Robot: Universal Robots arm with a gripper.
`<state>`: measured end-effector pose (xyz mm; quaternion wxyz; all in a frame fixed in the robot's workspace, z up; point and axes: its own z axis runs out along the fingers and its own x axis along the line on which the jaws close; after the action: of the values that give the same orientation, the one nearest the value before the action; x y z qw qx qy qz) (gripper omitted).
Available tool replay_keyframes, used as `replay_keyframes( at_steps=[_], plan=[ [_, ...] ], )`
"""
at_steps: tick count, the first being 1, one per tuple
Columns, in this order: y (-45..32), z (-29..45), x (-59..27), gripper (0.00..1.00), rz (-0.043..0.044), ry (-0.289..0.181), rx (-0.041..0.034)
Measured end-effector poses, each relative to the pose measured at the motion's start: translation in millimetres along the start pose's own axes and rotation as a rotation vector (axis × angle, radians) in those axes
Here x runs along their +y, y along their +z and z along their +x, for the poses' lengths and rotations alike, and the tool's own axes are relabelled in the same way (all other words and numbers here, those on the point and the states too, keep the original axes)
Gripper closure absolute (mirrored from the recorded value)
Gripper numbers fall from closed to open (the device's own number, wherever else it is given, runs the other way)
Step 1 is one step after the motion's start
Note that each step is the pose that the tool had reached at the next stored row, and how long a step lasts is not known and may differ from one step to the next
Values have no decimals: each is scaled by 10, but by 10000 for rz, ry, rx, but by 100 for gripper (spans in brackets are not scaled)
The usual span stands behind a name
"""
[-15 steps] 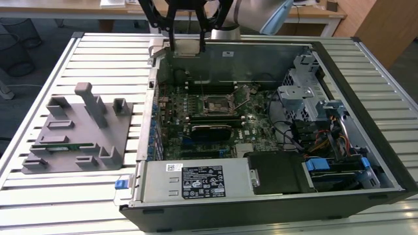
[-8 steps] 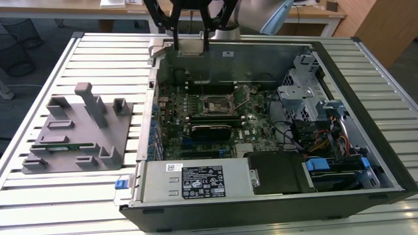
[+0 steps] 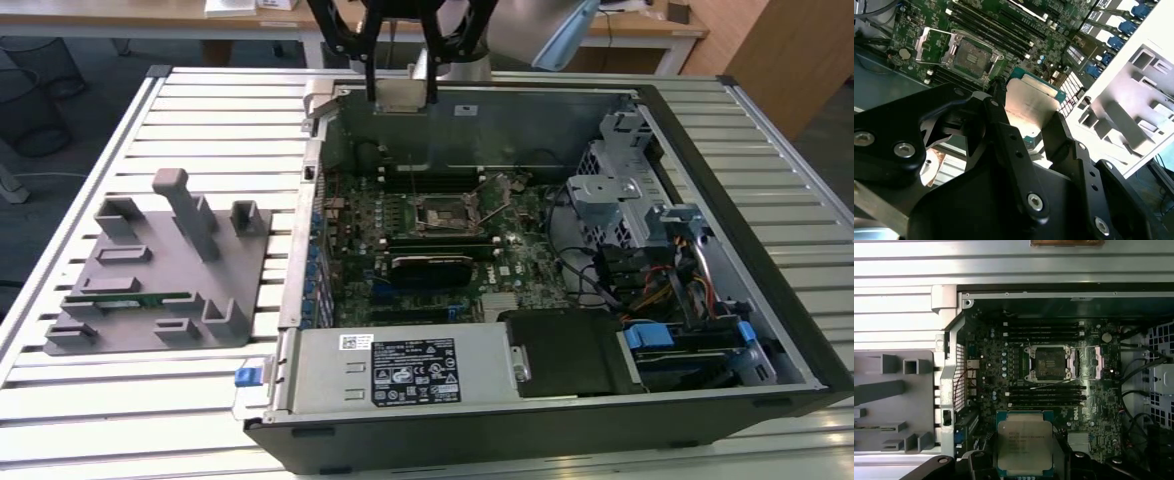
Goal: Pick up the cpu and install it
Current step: 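Pick up the cpu and move it towards the insertion slot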
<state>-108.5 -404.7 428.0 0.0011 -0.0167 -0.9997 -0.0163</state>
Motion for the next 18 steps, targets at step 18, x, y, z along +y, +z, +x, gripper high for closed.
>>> replay_keyframes(
  at_steps=[18],
  plan=[
    [21,-159,131,47,-1,1,0]
  ],
)
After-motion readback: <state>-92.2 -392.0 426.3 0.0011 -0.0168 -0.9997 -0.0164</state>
